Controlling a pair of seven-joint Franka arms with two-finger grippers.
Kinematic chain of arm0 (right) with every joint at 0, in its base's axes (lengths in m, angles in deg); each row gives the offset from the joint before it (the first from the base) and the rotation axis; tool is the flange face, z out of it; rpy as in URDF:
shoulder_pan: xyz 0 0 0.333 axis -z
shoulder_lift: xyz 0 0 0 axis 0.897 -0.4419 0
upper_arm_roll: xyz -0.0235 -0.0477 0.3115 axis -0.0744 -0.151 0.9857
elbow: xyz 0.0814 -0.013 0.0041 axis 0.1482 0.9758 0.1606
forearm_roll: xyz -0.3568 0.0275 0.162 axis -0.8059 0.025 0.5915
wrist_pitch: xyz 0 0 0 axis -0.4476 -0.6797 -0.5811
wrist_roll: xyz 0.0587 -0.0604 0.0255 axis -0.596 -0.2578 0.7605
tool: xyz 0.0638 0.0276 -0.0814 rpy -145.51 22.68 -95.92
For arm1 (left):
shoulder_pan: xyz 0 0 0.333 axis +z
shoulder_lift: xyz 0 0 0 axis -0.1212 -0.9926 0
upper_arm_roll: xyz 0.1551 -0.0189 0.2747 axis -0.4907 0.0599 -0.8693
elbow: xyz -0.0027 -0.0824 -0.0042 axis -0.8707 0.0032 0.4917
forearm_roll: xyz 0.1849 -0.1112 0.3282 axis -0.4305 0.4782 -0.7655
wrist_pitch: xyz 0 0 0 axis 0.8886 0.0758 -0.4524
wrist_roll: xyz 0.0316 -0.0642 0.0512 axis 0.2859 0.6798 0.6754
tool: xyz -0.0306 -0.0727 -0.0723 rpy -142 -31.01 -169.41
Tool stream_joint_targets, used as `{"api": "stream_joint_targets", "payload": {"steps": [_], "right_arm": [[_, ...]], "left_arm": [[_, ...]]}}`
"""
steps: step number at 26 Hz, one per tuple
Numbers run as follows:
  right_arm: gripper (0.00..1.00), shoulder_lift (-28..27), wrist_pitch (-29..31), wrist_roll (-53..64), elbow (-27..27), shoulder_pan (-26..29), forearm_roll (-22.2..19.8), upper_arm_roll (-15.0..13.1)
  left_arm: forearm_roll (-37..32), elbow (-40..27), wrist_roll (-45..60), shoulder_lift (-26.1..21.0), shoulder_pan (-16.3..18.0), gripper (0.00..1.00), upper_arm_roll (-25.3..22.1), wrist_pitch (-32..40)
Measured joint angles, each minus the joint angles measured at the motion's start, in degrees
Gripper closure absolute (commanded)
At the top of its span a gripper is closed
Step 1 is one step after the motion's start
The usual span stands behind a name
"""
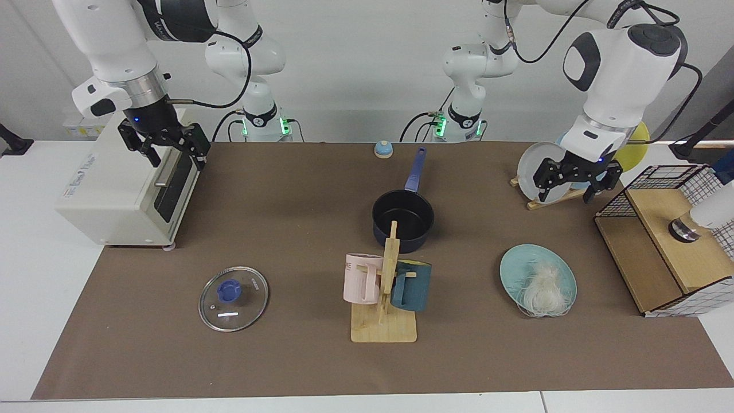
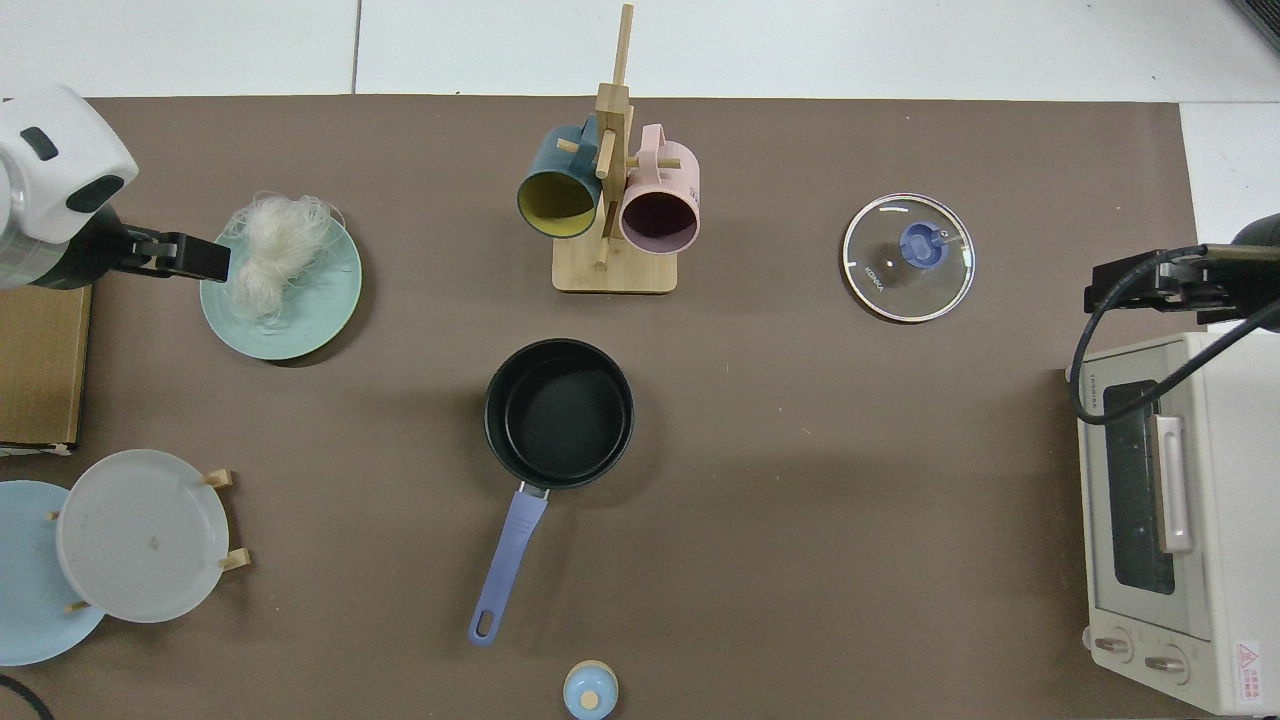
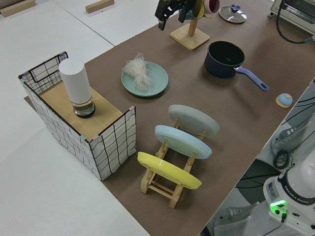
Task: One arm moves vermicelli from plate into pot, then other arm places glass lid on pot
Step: 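Grasp the white vermicelli bundle with the left gripper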
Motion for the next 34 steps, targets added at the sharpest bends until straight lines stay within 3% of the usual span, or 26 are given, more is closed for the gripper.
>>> {"api": "stream_joint_targets", "payload": {"steps": [12, 24, 34], "right_arm": [[0.01, 0.0, 0.0, 0.0, 0.0, 0.0, 0.0, 0.0], [0.01, 0.0, 0.0, 0.0, -0.1, -0.1, 0.0, 0.1], [0.01, -0.8, -0.1, 0.0, -1.4, -0.2, 0.0, 0.3]], "left_arm": [[0.0, 0.2, -0.1, -8.7, 1.3, 0.0, 0.0, -9.5], [0.0, -2.4, -0.3, -19.7, 2.6, 0.0, -0.1, -23.7], [-0.3, -2.6, -0.2, -21.3, 2.8, 0.0, 0.2, -26.4]]}}
